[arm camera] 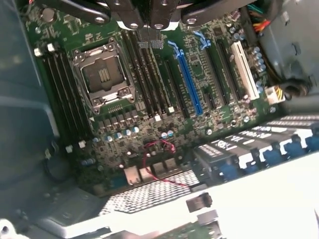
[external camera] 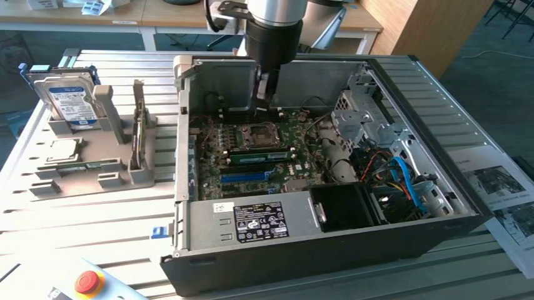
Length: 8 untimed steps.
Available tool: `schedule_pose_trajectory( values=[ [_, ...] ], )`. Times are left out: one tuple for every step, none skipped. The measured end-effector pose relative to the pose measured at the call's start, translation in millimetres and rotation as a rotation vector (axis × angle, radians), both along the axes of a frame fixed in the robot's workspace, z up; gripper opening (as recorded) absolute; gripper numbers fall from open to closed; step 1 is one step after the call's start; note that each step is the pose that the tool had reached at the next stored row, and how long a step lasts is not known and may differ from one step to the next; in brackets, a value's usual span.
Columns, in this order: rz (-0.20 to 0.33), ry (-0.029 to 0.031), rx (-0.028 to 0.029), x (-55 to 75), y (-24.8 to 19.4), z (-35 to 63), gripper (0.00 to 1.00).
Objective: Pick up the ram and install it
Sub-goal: 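Press down the ram until it locks into place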
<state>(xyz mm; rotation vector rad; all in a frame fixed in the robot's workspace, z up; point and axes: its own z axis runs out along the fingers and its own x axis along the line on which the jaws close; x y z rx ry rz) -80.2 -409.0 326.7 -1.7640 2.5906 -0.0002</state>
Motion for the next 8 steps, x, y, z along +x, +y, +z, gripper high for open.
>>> schedule_pose_trajectory(
  values=[
    [-0.018, 0.0000, 0.0000, 0.0, 0.0, 0.0, 0.10],
    [-0.036, 0.0000, 0.0001, 0.0, 0.0, 0.0, 0.10],
    [-0.051, 0.0000, 0.0001, 0.0, 0.0, 0.0, 0.10],
    [-0.062, 0.0000, 0.0001, 0.0, 0.0, 0.0, 0.10],
    [-0.074, -0.0001, 0.0001, 0.0, 0.0, 0.0, 0.10],
    [-0.087, 0.0000, 0.0001, 0.0, 0.0, 0.0, 0.10],
    [-0.102, 0.0000, 0.0000, 0.0, 0.0, 0.0, 0.10],
    [-0.115, 0.0000, 0.0001, 0.0, 0.0, 0.0, 0.10]
  ],
)
